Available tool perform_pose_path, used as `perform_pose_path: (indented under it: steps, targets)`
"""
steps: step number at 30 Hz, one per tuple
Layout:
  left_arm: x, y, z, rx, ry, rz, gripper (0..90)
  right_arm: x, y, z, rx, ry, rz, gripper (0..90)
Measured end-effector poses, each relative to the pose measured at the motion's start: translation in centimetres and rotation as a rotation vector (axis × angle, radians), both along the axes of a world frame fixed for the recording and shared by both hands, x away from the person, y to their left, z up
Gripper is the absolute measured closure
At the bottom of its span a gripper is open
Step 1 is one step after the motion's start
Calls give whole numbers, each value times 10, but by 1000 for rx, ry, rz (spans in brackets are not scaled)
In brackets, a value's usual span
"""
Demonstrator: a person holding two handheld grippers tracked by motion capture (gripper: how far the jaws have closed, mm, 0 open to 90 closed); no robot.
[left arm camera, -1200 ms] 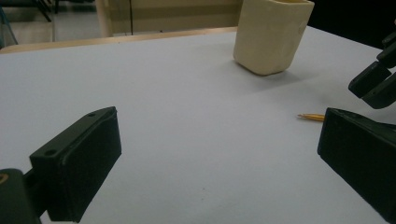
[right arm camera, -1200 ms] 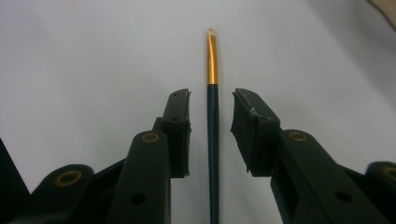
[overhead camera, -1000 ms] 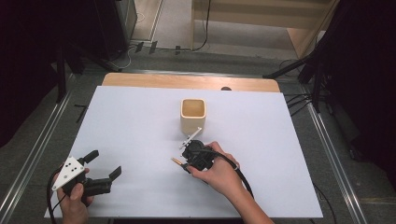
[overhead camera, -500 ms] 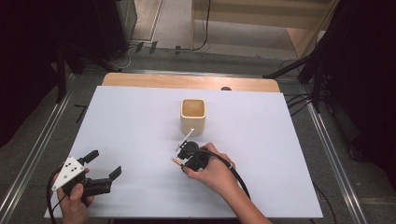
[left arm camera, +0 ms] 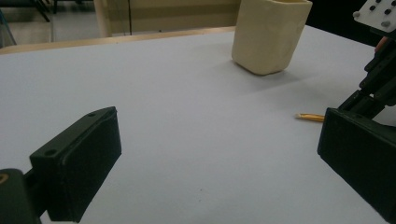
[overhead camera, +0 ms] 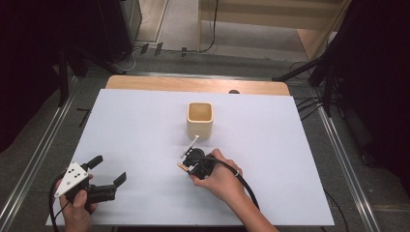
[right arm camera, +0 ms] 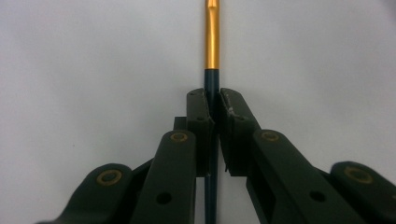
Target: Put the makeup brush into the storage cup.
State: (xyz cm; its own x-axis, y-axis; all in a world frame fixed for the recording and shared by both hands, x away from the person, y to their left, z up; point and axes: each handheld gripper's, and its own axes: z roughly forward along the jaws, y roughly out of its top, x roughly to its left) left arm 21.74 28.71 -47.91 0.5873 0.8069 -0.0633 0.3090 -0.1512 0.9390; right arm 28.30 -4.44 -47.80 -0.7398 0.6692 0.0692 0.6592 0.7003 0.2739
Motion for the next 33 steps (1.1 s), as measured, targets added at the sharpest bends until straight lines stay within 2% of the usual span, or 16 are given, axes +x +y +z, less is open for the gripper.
perform_pose_path:
  steps: [1,6,9,18,22,33]
  targets:
    - [0,0,0,-2,0,0,0,0,-2,0,19,-2,-6,846]
    - [0,1,0,-4,1,4,0,-2,-6,1,47,-15,-32,846]
    - [0,1,0,-5,0,3,0,-3,-9,7,87,-50,-45,846]
    - [-1,1,1,-5,-1,4,0,-6,-13,16,147,-76,-45,846]
    - [0,1,1,-4,-1,5,0,-5,-15,19,193,-85,-54,846]
    - [-1,0,1,-4,0,1,0,-8,-21,29,312,-155,-78,846]
